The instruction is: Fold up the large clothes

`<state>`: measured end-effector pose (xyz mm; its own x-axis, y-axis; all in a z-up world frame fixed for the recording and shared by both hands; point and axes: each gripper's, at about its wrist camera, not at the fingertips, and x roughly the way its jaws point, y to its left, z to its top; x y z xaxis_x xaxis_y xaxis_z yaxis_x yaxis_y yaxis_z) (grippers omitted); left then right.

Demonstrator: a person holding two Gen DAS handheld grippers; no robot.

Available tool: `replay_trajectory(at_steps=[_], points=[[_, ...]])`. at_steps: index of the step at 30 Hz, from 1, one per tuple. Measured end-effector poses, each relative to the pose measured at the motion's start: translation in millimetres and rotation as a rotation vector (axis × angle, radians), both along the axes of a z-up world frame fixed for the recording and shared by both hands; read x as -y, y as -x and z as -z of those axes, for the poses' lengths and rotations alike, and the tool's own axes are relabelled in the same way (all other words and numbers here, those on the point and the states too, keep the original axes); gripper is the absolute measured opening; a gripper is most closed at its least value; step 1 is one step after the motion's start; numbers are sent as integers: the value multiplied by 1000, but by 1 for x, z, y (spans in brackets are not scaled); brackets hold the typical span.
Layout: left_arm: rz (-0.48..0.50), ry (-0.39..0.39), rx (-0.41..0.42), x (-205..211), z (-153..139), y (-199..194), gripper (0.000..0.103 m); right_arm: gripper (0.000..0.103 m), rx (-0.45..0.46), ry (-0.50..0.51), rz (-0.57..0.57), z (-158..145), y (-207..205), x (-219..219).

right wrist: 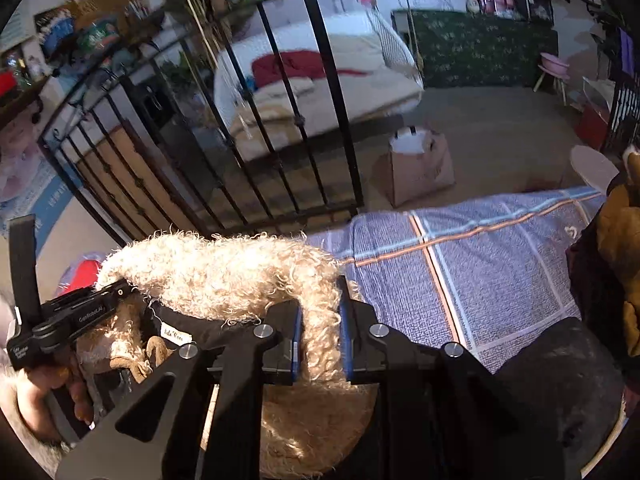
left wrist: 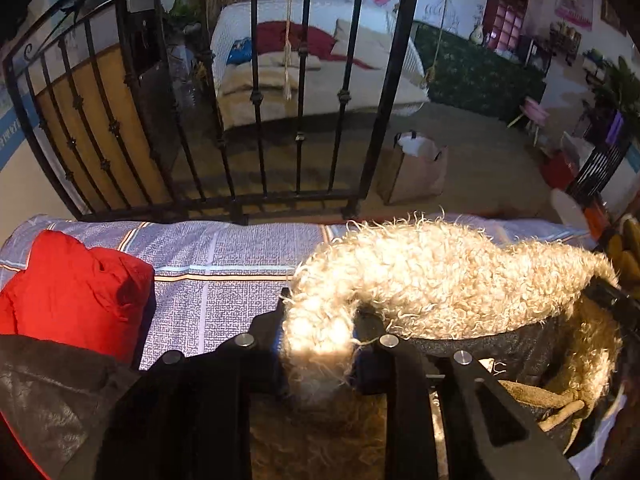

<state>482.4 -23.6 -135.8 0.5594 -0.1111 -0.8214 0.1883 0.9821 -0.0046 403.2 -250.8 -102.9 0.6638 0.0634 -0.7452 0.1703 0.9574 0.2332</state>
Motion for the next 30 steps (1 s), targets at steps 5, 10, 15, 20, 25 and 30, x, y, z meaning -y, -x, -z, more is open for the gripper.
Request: replay_trajectory(at_steps=[5,10,15,20,25,30], points=[[-17,57,-106,-22,56,3,42,38,-105,-149,-13,57,-22,9],[-77,575,32,-88,-9,13,83,84,90,-221,55,34,13,40],[20,457,134,-74,-65,38,84,81,143,-93,-61,-6,32,17],[148,198,45,-20,-10,77,84,68,57,22,-228,30,49,-41],[96,53,-147,-5,91,59,85,66,-225,-27,-219,124,23,-50],[117,48,-132,-7,96,58,91,69,-202,-14,-208,129,21,-49]])
